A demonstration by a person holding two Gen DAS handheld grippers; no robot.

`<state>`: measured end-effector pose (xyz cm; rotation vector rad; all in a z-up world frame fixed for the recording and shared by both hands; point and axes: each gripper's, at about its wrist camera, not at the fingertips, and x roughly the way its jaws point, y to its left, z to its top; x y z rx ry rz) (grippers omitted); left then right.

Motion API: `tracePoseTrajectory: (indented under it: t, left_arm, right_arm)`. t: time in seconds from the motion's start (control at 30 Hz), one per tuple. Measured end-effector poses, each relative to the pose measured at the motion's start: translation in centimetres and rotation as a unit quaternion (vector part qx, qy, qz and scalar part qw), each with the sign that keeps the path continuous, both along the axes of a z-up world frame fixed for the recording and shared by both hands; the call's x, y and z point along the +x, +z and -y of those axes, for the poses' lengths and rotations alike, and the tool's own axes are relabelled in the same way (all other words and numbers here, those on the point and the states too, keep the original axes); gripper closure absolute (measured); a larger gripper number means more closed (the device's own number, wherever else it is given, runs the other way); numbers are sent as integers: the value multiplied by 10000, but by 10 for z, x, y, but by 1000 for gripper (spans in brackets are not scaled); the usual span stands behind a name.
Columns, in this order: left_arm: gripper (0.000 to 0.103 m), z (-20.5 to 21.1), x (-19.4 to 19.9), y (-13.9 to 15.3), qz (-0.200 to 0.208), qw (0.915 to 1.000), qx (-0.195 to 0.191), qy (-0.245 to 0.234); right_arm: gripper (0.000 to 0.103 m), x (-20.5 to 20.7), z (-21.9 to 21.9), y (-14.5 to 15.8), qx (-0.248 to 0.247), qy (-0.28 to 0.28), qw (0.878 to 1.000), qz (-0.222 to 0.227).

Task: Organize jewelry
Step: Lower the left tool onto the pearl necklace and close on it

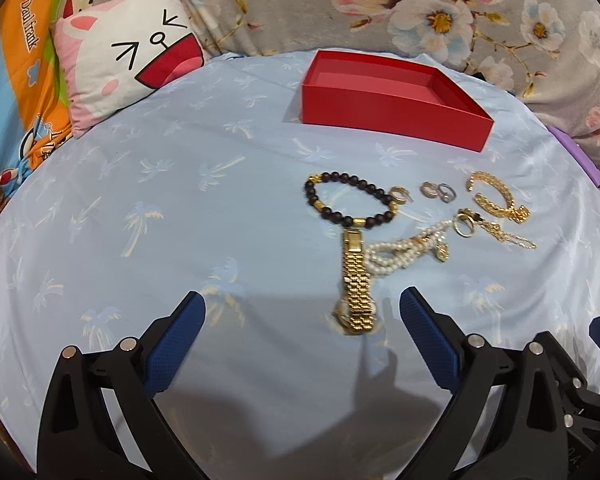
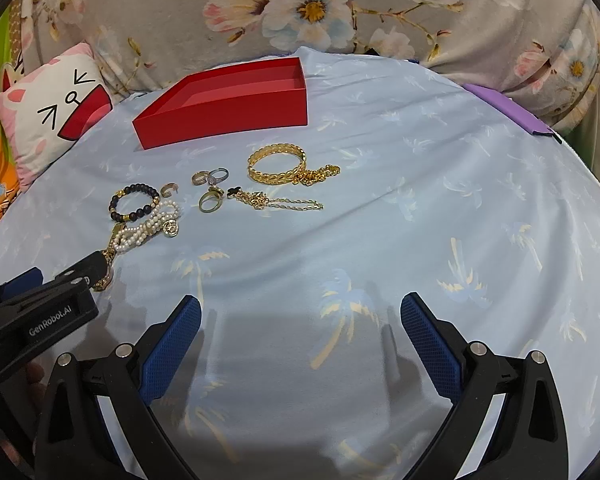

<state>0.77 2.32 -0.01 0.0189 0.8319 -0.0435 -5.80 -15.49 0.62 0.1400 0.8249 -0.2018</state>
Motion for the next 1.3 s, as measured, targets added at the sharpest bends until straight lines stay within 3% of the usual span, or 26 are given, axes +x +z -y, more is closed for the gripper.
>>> tracePoseTrajectory:
  t: [0.23, 0.4, 0.6, 0.73, 0.87, 1.03, 1.17, 1.27, 1.3]
  left_arm:
    - [8, -11, 27, 12, -105, 9996, -243, -53]
    - [8, -5, 23, 14, -116, 9988, -357, -315]
    - [9, 27, 18, 19, 75, 9964, -119, -837]
    - [26, 48, 29, 17, 17, 9923, -111, -1233]
    - [33, 61, 36, 7, -86, 9894, 3, -1448]
    - [52, 64, 39, -5, -279, 9875, -16, -1550]
    - [64, 69, 35, -5, -206, 9852, 37, -1702]
    - [85, 73, 33, -4, -161, 9835, 38, -1801]
    - [87, 73, 33, -4, -169, 9833, -10, -1812]
  right_arm:
    - [5, 3, -4, -3, -36, 101, 9999, -131]
    - [5, 2, 0, -1, 103, 150, 9998, -114]
    - [5, 5, 20, -7, 642, 41, 9972, -370]
    - [5, 2, 30, -6, 554, -103, 9976, -401]
    - [5, 1, 40, -3, 518, -170, 9978, -391]
    - [5, 2, 40, 2, 473, -127, 9982, -341]
    - [5, 5, 39, 5, 430, -67, 9986, -305]
    - [5, 8, 38, 6, 449, -41, 9985, -308]
    - [5, 8, 38, 5, 453, -36, 9985, -309]
